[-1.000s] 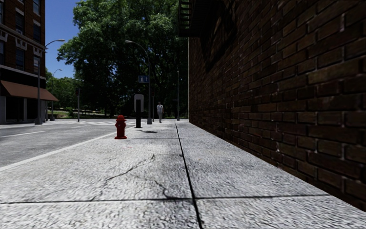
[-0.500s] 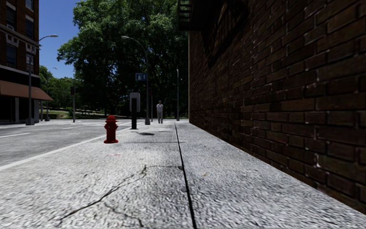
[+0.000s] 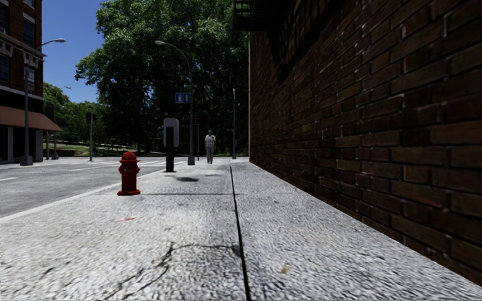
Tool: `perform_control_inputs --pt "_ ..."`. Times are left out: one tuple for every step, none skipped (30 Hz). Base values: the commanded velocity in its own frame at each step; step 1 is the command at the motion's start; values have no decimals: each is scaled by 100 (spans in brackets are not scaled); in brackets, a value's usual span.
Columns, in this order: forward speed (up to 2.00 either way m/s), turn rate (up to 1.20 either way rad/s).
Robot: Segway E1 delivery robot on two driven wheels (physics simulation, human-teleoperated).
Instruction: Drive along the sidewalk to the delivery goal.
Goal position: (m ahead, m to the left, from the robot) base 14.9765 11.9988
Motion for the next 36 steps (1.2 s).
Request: perform_control_inputs --pt "160 0" --pt "160 0" --pt "160 0" --pt "160 0" --pt "160 0" --pt "160 0" --pt "160 0" --pt "160 0" --pt "160 0" --pt "160 0" --pt "160 0" --pt "160 0" --pt "160 0" --pt "160 0" --pt "160 0" --pt "160 0" --pt "160 0" --pt "160 0" --pt "160 0" --pt "160 0" --pt "160 0" --pt "160 0" --pt "160 0" --pt "160 0" --pt "160 0" --pt "160 0" --pt "160 0" --pt "160 0" --pt "160 0" --pt "160 0" --pt "160 0" --pt "160 0" --pt "160 0" --pt "160 0" --pt "160 0" --pt "160 0"
